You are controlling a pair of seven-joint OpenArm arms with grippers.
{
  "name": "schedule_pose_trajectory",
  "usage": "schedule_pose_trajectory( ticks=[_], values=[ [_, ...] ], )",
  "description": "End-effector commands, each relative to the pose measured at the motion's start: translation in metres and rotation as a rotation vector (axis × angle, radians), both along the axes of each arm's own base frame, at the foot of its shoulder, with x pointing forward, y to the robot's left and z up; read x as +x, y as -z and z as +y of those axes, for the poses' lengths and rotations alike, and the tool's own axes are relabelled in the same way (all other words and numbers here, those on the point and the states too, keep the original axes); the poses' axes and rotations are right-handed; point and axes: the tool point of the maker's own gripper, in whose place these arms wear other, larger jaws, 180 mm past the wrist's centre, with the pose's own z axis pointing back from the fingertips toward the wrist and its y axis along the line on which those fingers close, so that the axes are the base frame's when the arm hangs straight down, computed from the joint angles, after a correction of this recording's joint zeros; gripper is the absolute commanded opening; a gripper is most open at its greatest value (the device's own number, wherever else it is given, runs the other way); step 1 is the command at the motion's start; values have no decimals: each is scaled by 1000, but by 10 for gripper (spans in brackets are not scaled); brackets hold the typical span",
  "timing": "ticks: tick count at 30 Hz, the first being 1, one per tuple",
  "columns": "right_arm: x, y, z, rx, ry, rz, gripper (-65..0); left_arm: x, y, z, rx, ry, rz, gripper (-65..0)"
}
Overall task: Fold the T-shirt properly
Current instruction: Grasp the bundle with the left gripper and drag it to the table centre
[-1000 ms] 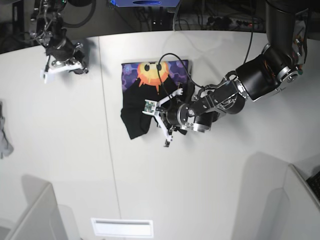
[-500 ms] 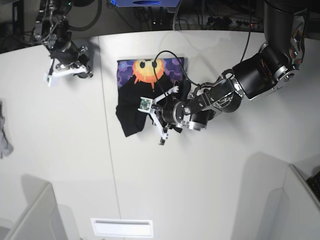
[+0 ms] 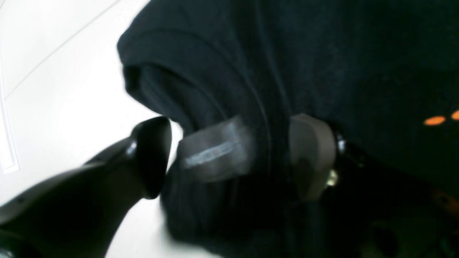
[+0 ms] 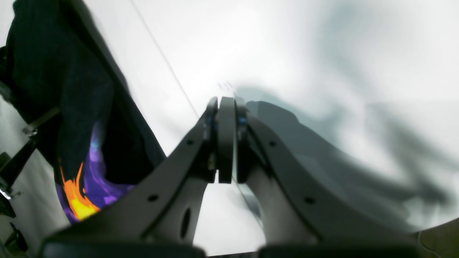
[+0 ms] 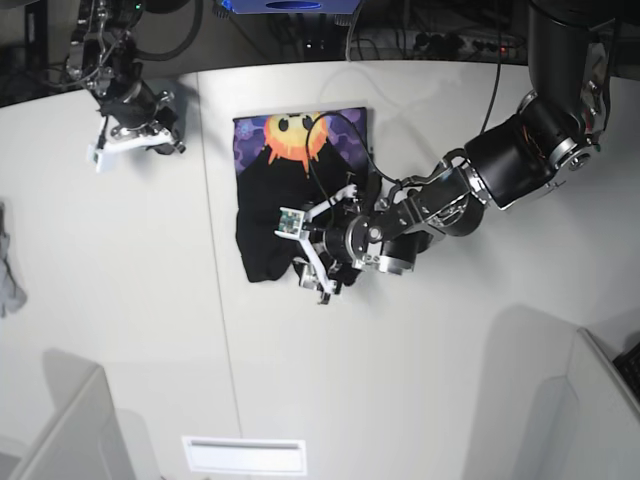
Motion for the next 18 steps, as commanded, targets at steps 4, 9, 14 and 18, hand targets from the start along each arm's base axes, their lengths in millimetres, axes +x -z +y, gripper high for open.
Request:
schedule_pose_trajectory(
  ticks=[4,9,14,18],
  values=[
    [6,-7,-2,-9,-9,-33,-650,25,-42,-18,-86,-6,-80,-145],
    [6,-7,-2,-9,-9,-33,-650,38,-73,-28,-138,1,-142,-146],
    [6,-9,-2,-13,-15,-37,-650,42,-102,-35,-211,-4,-189,-148],
    [8,-22,-9,-73,-46,-67,-650,58,-137,-1,-318,-190,-227,-165]
  ],
)
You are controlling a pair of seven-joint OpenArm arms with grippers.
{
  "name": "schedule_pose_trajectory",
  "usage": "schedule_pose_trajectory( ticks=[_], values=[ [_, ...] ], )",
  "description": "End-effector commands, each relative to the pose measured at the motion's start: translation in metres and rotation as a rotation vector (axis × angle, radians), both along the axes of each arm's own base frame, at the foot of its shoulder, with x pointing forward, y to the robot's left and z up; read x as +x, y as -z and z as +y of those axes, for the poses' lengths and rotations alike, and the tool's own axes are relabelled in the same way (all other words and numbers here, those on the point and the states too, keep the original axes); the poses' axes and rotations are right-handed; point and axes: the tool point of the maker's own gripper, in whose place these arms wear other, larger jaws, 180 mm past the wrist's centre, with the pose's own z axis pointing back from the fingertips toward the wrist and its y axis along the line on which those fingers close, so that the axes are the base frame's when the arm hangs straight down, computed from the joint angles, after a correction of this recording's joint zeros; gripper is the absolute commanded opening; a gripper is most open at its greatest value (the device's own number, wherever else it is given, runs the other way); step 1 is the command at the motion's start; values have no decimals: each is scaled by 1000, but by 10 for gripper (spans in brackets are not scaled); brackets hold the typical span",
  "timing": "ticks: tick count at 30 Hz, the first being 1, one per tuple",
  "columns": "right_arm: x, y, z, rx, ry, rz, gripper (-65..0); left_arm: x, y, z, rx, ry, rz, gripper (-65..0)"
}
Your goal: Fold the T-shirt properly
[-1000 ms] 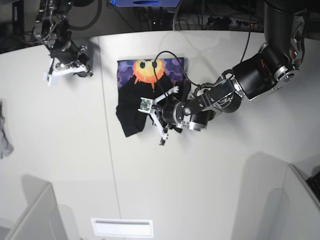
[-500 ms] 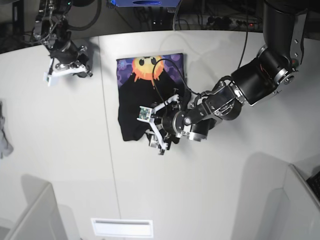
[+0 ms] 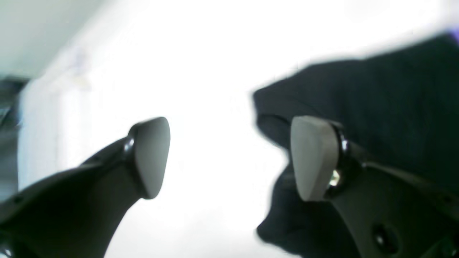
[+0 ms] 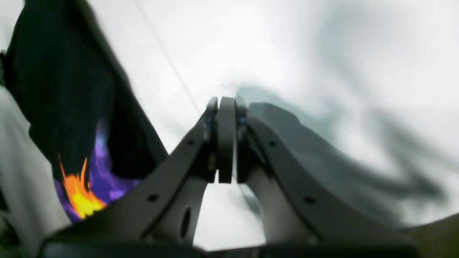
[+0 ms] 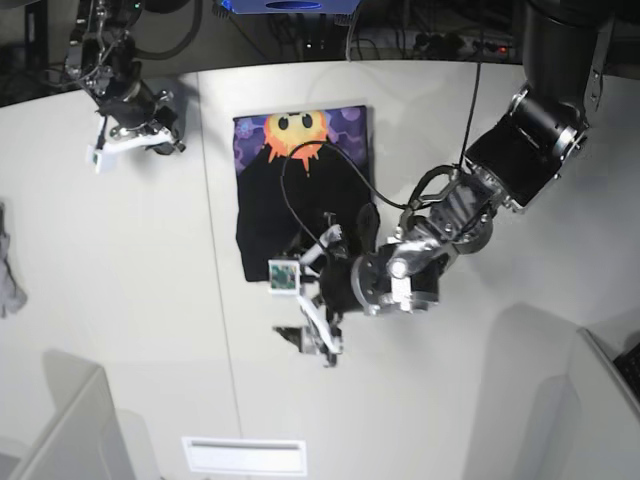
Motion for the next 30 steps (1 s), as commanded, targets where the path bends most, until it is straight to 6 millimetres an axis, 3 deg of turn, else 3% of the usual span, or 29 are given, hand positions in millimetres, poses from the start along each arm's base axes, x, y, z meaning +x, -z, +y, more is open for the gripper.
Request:
schedule_pose_trajectory(
  ticks=[1,3,6,7,10,17,22,30],
  values=[
    [7,-14,-6,-44,-13,-51,-650,13,-27,15,-57,-70,-46,-206],
    [8,-26,-10,-107,-32,-76,-650,14,-41,37,-134,-161,-53,-326],
    [7,-39,-7,-183,-83,-108,-650,4,-58,68,-200,-261,-105,-609],
    [6,-39,-3,-193,-112,-114,-650,-1,-61,79,-208,-293,-124,-650],
    [4,-38,6,-241,-200,-142,-650,-15,-62,105,-217,-368,-143,-650],
    [-14,-29,25,-355,-325,-169,-650,-39,-28,185,-213,-613,-62,-650],
    [-31,-29,35,-484,-410,-220,-650,-80,-4,217,-331,-720,76,-650],
    [-54,-30,42,-593,-498,-257,-650,-140,-1,233,-529,-731,62,-650]
  ],
)
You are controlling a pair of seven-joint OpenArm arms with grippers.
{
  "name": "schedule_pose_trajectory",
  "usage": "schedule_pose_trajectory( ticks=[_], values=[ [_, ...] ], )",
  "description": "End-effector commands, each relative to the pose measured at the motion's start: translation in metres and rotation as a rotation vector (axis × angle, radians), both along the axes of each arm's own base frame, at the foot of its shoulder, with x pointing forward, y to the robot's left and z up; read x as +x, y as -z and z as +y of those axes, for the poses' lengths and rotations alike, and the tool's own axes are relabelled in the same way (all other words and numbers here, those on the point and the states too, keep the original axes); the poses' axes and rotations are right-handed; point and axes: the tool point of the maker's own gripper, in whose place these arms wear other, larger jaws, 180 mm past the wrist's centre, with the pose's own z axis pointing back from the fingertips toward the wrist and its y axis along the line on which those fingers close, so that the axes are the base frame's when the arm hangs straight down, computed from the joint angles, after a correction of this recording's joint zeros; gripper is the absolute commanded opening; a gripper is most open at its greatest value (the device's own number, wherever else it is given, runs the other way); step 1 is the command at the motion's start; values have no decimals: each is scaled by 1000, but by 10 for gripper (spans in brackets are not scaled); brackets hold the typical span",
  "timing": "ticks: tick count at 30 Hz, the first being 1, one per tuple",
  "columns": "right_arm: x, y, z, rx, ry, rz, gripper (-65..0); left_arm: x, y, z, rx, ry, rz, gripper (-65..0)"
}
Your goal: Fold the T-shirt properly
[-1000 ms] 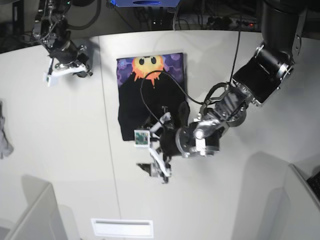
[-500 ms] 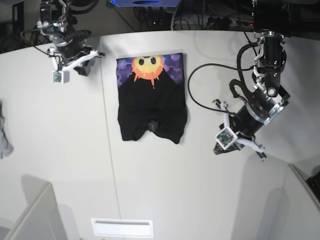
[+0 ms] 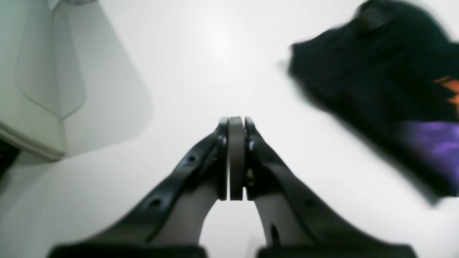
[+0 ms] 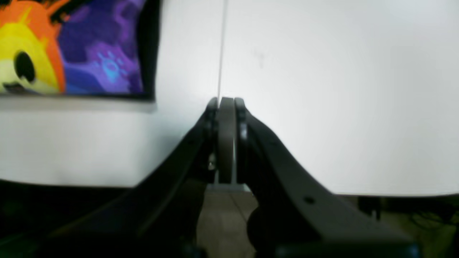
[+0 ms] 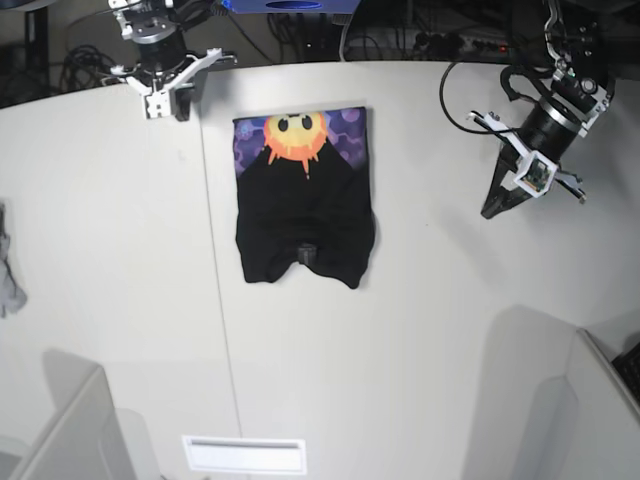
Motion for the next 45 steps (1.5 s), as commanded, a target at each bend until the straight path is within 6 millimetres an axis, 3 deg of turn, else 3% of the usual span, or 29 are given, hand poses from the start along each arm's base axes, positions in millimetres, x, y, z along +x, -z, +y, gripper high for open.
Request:
schedule_pose_trajectory(
  ticks=[1,5,11,14,27,32,34,40,45],
  values=[
    [1,-7,-1,-2,-3,-27,-650,-3,-13,4,-18,-2,-48,-650],
    [-13,-3,-2,-5,-2,8,-650,-21,-5,17,-48,-61,-33,-650],
    [-43,6,2,3,-10,85,-650,-45,30,49,-61,-182,72,-650],
    [-60,10,2,3,-9,130,-650,-59,41,54,-59,-198,120,-650],
    [-133,20,-5,-19,-41,321,-650,-147,63,46,-73,-188,310,-650],
    [-157,33,-10,-41,-35,470,-650,-186,76,44,-91,-228,413,-650],
    [-162,39,-3,-31,-51,513,-650,-198,82,42,-103,-238,448,-650],
    [-180,59,20,-10,-175,596,-650,-244,117,32,-159,-267,606,-650],
    [-206,91,36,-7,-259,689,-650,-278,156,44,-192,-357,721,-650]
  ],
)
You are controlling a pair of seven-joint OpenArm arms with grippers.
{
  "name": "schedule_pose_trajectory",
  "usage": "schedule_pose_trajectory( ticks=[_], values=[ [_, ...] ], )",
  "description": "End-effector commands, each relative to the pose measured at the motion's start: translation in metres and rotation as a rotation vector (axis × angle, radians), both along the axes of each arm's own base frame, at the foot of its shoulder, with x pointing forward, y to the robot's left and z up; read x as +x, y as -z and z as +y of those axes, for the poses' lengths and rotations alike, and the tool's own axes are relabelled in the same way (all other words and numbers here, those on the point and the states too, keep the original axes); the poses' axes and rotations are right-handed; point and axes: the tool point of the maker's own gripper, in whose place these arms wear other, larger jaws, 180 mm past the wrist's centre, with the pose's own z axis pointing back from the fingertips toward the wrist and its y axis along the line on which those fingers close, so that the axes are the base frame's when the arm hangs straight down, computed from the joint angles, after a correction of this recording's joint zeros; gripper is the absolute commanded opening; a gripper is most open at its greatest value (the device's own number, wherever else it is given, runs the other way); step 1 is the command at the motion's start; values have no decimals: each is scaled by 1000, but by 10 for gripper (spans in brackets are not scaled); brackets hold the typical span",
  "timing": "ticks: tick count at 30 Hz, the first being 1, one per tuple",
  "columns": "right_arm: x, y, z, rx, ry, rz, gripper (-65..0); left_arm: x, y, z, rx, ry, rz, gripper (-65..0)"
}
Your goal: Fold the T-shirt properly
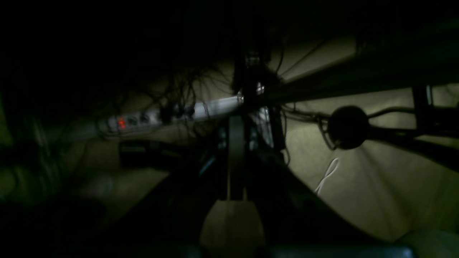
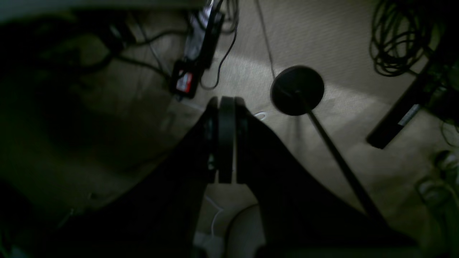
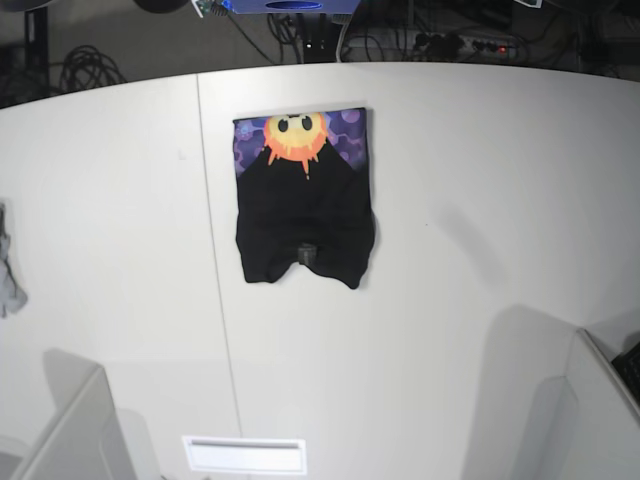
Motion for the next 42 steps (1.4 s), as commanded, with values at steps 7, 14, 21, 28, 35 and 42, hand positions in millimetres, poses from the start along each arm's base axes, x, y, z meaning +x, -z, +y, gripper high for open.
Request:
schedule_pose_trajectory(
  ticks=[7,14,21,28,35,42],
  values=[
    [-26,32,6,-9,-89,94,-650,-25,39,13,-30,-155,77,-650],
    [-32,46,14,62,-180,154,-650,-35,73,10,-68,-242,142,-650],
    [-39,73,11,91,-145,281,-650,-59,109,-17,-62,-122,289,-650],
    [-62,117,8,50,-68,284,-650,-48,140,-37,-90,-54,362,-650],
    [-102,147,-6,-22,-9,257,-650,-13,163,-41,-137,-48,348,-650],
    [-95,155,-29,-60,15,146,-650,-24,172,-78,-203,152,431,-650]
  ],
)
